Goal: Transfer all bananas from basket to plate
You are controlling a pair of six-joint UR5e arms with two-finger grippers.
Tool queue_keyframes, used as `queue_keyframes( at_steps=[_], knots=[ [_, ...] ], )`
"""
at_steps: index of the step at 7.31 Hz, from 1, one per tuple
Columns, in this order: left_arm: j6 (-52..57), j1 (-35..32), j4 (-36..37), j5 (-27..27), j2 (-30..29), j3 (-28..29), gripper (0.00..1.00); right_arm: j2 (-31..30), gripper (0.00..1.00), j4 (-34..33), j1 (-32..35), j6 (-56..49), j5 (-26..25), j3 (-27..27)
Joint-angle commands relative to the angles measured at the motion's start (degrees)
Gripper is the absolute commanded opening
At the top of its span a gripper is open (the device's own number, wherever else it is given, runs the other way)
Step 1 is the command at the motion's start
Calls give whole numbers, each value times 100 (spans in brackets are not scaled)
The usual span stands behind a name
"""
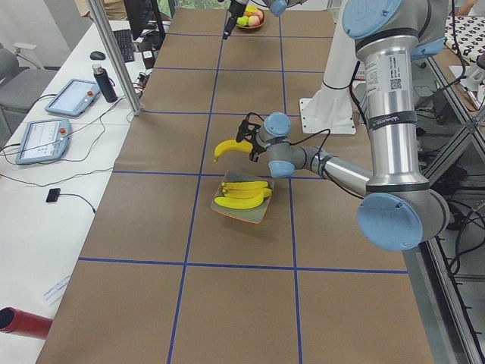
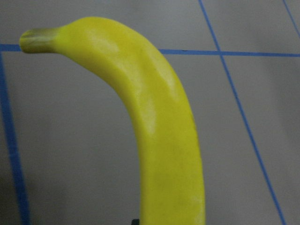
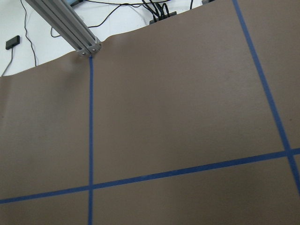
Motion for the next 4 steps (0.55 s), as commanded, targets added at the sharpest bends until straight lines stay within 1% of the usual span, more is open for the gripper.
queue_keyframes(
  at_steps=[1, 2, 3, 4],
  knots=[
    [642, 8, 6, 333, 673, 12, 0, -544, 100, 20, 581, -1088, 512, -25],
    [644, 17, 15, 352, 710, 55, 6, -581, 100, 29, 635, -1117, 540, -25],
    [652, 52, 15, 361, 693, 82, 59, -581, 100, 38, 636, -1118, 549, -25],
    [661, 61, 15, 370, 658, 99, 99, -590, 100, 56, 644, -1118, 549, -25]
  ],
)
